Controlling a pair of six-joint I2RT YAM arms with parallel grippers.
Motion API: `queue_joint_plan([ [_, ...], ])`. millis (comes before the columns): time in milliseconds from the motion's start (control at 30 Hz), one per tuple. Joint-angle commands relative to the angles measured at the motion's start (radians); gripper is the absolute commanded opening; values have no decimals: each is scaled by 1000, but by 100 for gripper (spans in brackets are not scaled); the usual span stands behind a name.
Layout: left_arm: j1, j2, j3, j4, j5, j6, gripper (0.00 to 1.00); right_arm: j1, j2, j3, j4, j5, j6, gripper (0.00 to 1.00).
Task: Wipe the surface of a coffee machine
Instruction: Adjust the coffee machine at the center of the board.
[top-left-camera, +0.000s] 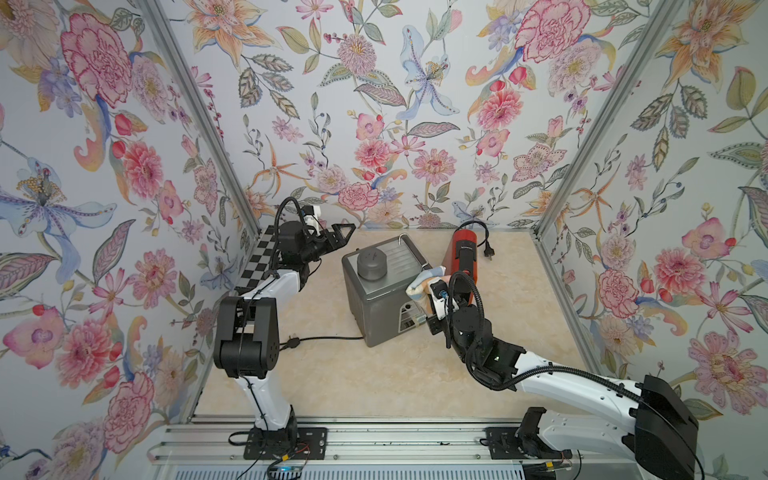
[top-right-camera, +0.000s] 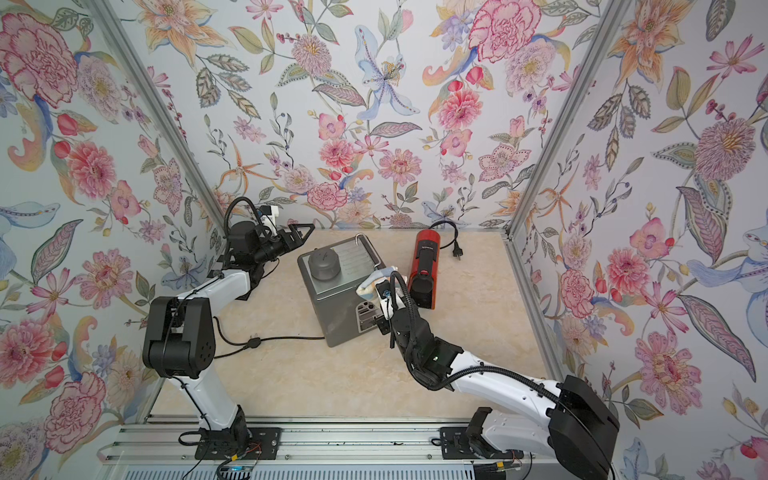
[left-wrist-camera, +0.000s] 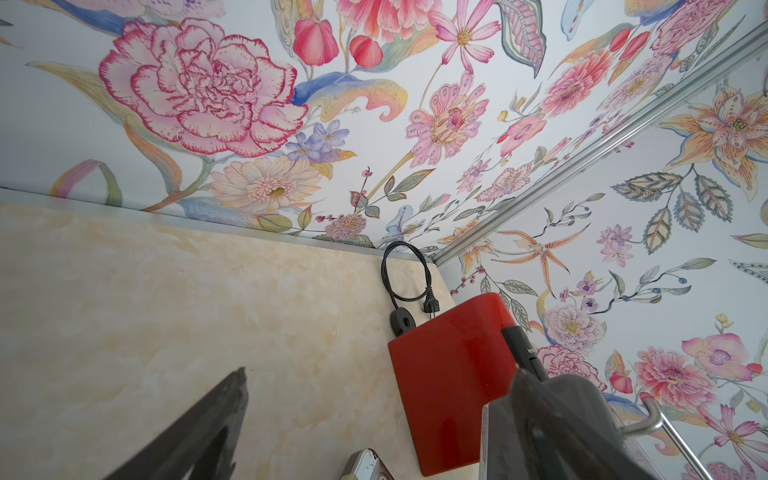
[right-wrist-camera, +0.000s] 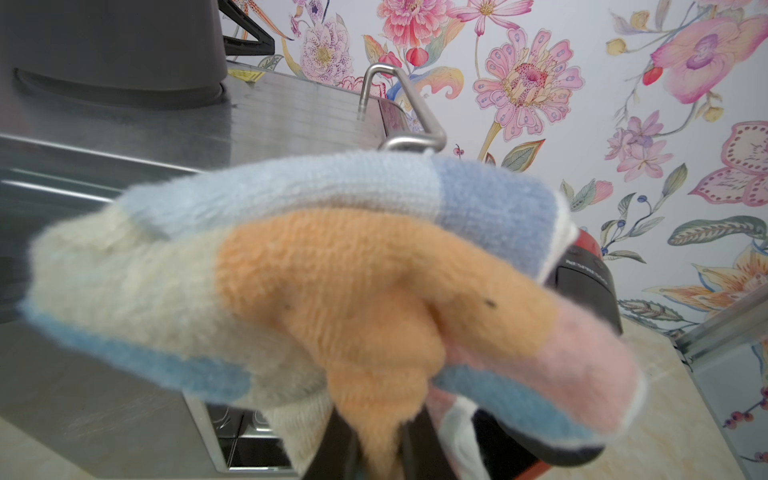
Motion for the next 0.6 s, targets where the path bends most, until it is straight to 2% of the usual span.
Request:
queue_joint_plan([
  [0,-32,35,47,-7,25,33,99,-14,24,44,-39,36,51,0],
  [300,-91,58,45,-4,16,35,99,-40,54,58,-44,13,76,0],
  [567,-108,-29,-75,34,2,25,99,-86,130,111,-30,-60,61,0],
])
